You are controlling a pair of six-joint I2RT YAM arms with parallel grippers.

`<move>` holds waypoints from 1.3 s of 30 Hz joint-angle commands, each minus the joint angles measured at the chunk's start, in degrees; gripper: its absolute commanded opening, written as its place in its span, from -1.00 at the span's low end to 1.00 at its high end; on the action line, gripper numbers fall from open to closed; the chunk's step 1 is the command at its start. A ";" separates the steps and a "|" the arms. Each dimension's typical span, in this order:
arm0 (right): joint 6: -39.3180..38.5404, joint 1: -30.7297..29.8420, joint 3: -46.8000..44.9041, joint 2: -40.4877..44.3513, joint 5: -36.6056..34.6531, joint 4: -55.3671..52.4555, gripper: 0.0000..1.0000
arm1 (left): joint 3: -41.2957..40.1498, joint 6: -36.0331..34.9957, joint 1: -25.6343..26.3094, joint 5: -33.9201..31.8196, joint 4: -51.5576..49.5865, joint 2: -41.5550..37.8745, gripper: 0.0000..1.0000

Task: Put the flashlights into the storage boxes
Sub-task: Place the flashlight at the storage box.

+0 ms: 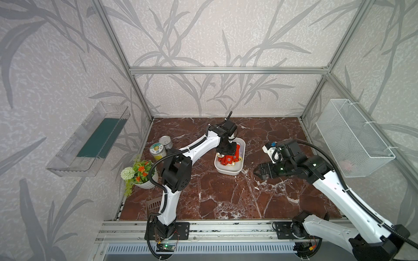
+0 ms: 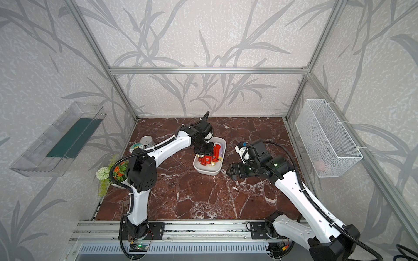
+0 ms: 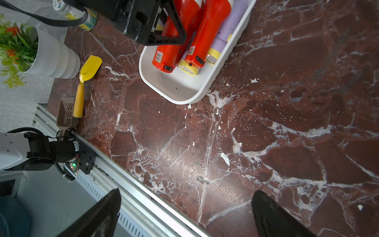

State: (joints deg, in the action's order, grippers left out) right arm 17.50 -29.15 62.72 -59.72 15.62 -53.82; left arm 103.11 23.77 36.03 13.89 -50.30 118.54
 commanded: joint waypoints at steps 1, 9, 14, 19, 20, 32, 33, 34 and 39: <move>0.78 0.14 -0.41 2.07 -1.27 -3.18 0.98 | -0.61 0.80 0.44 0.36 1.20 0.42 -0.29; 0.72 0.19 -0.67 3.83 -1.26 -4.89 0.98 | -1.29 -0.13 0.49 -2.31 1.35 1.38 -0.23; 0.08 0.25 -0.62 4.17 -1.34 -5.66 0.98 | -1.00 -0.44 0.50 -2.72 1.09 1.46 0.01; -0.52 0.58 -0.54 4.13 -1.10 -5.64 0.98 | 0.07 -0.29 0.47 -3.34 0.76 1.13 0.39; -0.62 0.69 -0.55 4.09 -1.04 -5.59 0.99 | 0.46 -0.24 0.45 -3.60 0.53 1.04 0.46; -2.11 1.37 -0.16 0.71 -0.15 -1.68 0.98 | 4.55 -1.79 0.30 -9.17 -2.49 -4.19 0.94; -2.27 1.37 -0.06 0.15 0.01 -1.20 0.98 | 4.56 -1.91 0.19 -9.75 -2.51 -4.82 0.95; -2.50 1.42 0.23 -0.57 0.29 -0.56 0.98 | 4.49 -1.89 0.11 -10.92 -2.56 -5.65 0.96; -3.85 1.50 2.26 -5.12 1.82 1.79 0.98 | 0.45 -3.55 -0.78 -13.17 -0.68 -10.09 0.99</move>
State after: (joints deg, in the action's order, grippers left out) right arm 15.29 -28.01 62.96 -63.16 15.88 -54.41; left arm 105.34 21.96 35.79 4.05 -50.33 112.60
